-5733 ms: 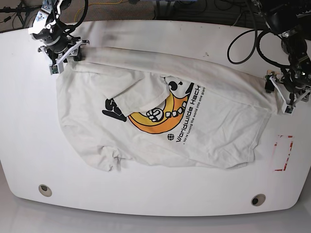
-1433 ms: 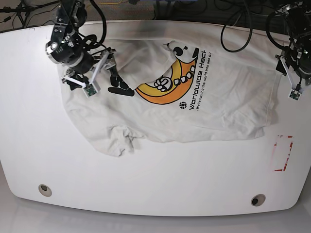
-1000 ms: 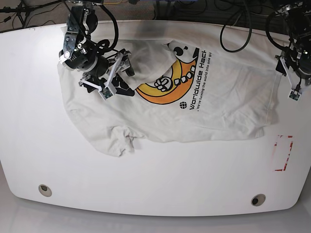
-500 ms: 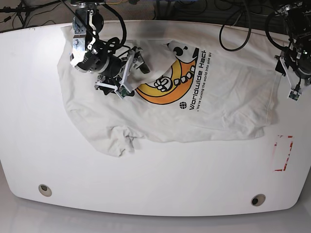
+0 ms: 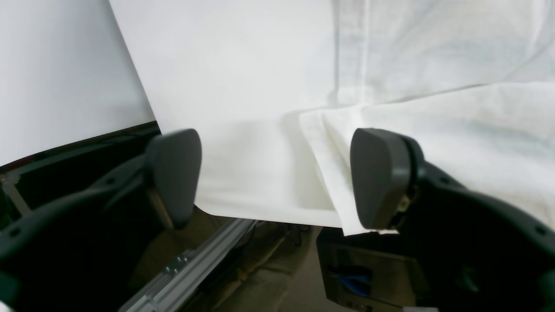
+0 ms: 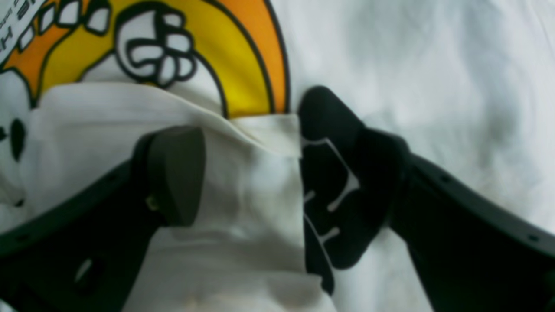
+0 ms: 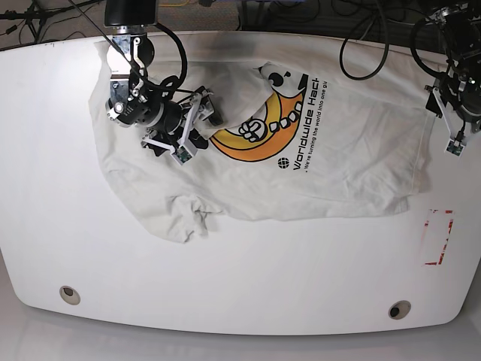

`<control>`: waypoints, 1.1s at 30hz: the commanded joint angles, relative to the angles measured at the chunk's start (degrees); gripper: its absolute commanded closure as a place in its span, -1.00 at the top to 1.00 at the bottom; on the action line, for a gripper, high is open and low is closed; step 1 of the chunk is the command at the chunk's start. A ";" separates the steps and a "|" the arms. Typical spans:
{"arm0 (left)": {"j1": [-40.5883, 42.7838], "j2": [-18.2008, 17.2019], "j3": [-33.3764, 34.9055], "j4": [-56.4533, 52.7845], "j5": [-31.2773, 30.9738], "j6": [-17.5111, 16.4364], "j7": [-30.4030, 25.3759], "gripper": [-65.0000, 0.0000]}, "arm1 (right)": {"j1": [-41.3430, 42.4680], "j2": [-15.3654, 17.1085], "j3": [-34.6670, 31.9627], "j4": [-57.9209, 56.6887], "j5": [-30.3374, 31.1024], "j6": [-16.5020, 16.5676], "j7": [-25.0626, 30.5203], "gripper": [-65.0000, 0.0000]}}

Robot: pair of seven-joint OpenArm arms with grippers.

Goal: Fold the T-shirt properly
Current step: 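Lower the right gripper and pinch shirt fabric beside the graphic, then drag the pinched fabric with the right gripper toward the shirt hem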

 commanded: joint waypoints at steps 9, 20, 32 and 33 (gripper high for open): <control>-0.43 -0.97 -0.27 0.70 0.29 0.12 -0.40 0.55 | 0.53 0.33 -0.65 0.73 0.74 0.10 0.93 -0.11; -0.43 -0.97 1.84 0.70 0.29 0.12 -0.40 0.55 | 0.53 0.42 -2.67 0.73 0.74 0.10 0.93 -0.18; -0.43 -0.97 2.10 0.70 0.29 0.12 -0.40 0.55 | 0.53 0.51 -2.67 0.65 0.74 0.10 0.93 -0.99; -0.43 -0.97 2.10 0.70 0.29 0.12 -0.40 0.55 | 0.53 0.59 -2.67 0.65 0.74 0.10 0.93 -1.00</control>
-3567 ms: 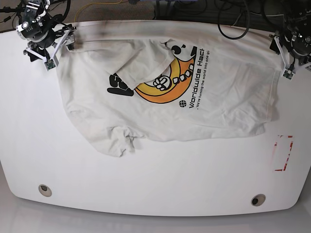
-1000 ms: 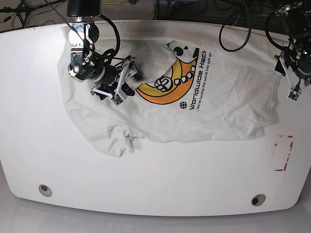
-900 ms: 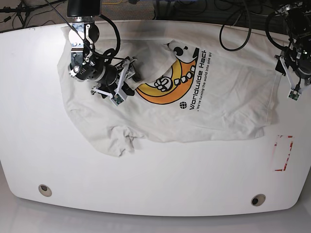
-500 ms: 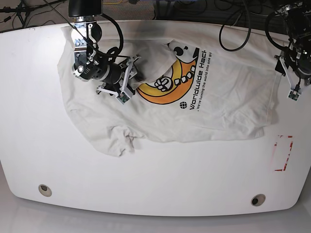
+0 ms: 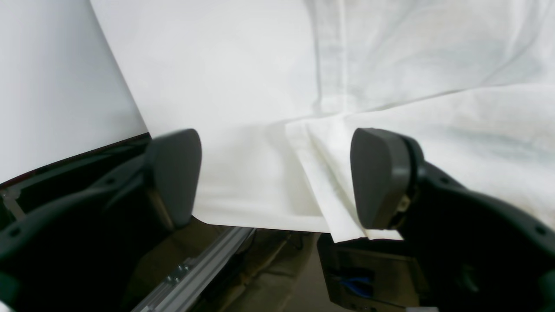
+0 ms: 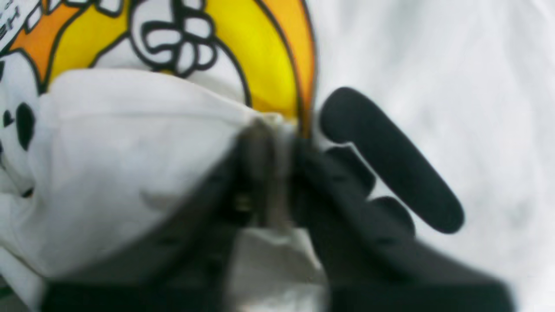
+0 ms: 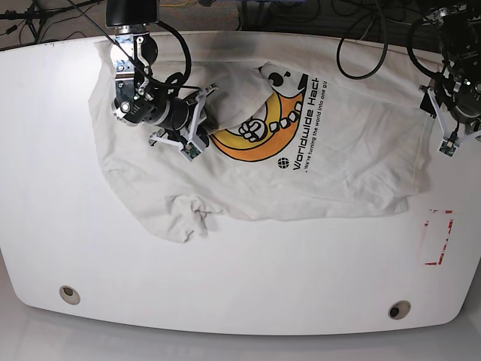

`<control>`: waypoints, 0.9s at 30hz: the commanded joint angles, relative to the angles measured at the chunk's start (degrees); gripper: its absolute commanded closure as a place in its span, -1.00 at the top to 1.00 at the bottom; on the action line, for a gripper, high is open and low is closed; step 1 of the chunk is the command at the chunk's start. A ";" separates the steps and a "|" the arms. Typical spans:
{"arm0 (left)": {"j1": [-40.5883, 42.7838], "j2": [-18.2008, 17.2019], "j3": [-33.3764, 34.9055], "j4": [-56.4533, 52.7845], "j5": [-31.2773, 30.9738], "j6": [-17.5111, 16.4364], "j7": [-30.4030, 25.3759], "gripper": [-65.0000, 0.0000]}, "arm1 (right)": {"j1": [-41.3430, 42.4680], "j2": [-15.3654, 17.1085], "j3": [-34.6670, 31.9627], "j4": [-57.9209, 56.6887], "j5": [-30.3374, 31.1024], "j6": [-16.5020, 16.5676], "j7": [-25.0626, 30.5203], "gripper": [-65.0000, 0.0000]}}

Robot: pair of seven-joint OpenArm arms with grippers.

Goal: Fold the T-shirt properly
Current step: 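Drag the pinched fabric with the right gripper toward the shirt hem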

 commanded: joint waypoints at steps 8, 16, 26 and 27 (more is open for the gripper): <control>-0.43 -0.95 -0.23 0.79 0.29 0.12 -0.18 0.55 | 0.29 1.45 0.15 3.06 0.81 0.10 0.60 -1.00; -0.43 -0.95 -0.23 0.70 0.29 0.12 -0.18 0.55 | 0.11 1.54 0.24 10.62 0.81 0.10 -2.83 -1.00; -0.25 -0.77 -0.23 0.70 0.29 0.12 -0.18 0.55 | 2.31 1.54 0.24 14.67 0.81 0.10 -4.15 -1.00; -0.25 -0.77 -0.23 0.70 0.29 0.12 -0.18 0.55 | 2.66 1.54 0.24 14.67 0.81 0.10 -4.15 -1.00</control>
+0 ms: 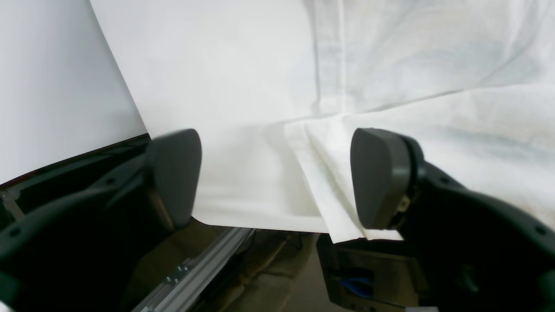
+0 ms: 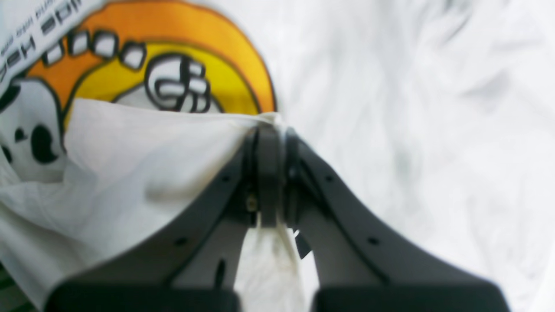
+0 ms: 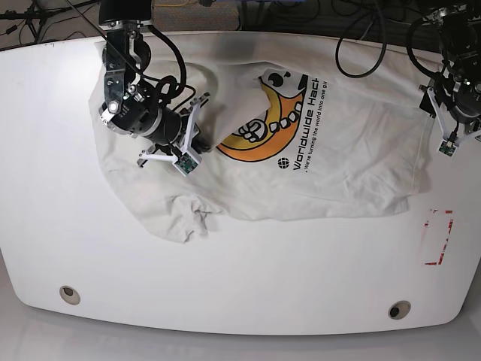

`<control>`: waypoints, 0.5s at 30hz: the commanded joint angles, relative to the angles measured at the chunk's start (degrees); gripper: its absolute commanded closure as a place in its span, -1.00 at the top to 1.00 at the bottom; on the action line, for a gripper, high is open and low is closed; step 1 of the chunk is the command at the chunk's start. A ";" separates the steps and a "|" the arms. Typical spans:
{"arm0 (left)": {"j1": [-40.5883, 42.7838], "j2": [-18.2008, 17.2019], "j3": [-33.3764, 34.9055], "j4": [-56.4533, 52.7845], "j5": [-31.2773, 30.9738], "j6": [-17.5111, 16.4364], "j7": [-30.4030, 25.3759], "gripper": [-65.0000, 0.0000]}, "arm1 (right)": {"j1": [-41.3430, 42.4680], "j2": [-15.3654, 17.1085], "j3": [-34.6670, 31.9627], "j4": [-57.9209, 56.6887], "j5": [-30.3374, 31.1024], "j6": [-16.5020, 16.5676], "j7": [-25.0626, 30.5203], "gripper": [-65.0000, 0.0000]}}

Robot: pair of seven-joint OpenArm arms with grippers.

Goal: Fold the T-shirt properly
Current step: 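Drag the pinched fabric with the right gripper toward the shirt hem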

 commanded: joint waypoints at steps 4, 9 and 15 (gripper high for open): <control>-0.19 -0.97 -0.26 0.77 0.29 0.12 -0.16 0.55 | 2.80 0.27 0.21 0.41 0.64 0.06 0.92 -1.00; -0.19 -0.97 -0.26 0.77 0.37 0.12 -0.16 0.55 | 4.73 0.54 0.21 -0.29 0.64 0.06 0.92 -1.00; -0.19 -0.97 -0.26 0.77 0.37 0.12 -0.16 0.55 | 7.28 1.33 -1.19 -2.31 0.72 0.06 0.92 -1.00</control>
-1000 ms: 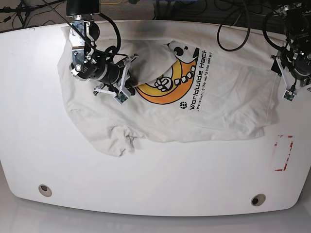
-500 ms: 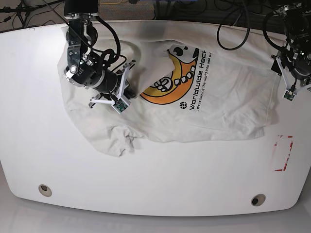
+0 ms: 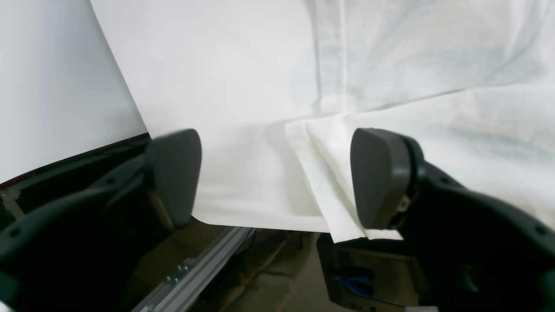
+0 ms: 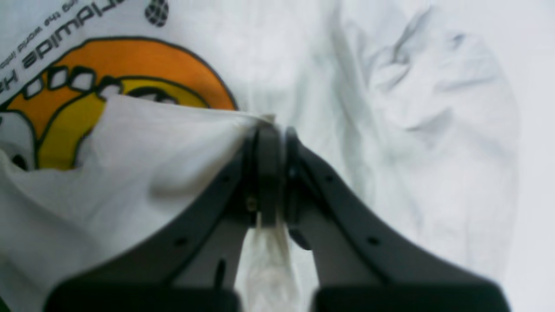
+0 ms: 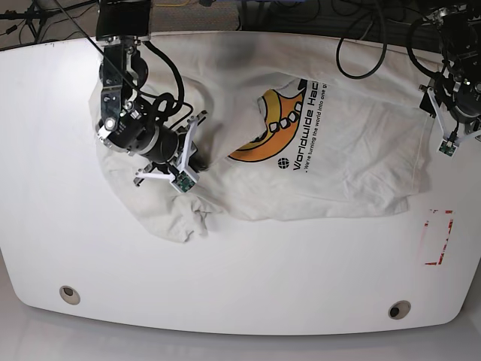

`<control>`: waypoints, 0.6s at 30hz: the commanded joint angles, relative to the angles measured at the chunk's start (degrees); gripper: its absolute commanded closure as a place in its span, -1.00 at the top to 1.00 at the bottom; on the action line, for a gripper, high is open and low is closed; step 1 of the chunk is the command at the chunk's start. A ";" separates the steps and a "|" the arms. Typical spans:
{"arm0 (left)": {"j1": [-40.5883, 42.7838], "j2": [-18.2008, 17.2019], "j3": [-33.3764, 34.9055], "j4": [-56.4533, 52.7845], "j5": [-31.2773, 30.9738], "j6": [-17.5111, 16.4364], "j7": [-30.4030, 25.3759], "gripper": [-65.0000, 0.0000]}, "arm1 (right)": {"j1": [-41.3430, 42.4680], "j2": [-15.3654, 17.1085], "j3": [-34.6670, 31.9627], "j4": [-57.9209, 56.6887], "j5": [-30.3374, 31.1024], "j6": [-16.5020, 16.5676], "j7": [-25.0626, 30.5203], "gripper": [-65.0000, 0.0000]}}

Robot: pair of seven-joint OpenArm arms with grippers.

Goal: Fold the T-shirt properly
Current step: 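Drag the pinched fabric with the right gripper toward the shirt hem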

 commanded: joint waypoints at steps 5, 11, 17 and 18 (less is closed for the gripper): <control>-0.25 -0.95 -0.26 0.77 0.37 0.12 -0.18 0.55 | 3.03 0.45 -2.03 -1.91 0.53 0.06 1.32 -1.00; -0.25 -0.95 -0.26 0.77 0.37 0.12 -0.18 0.55 | 3.91 0.45 -3.26 -3.75 0.53 0.06 1.58 -1.00; -0.25 -0.95 -0.26 0.77 0.37 0.12 -0.18 0.55 | 5.31 0.45 -3.44 -5.95 0.53 0.06 1.67 -1.00; -0.25 -0.95 -0.26 0.77 0.37 0.12 -0.18 0.55 | 5.49 0.45 -3.44 -6.30 0.53 0.06 1.75 -1.00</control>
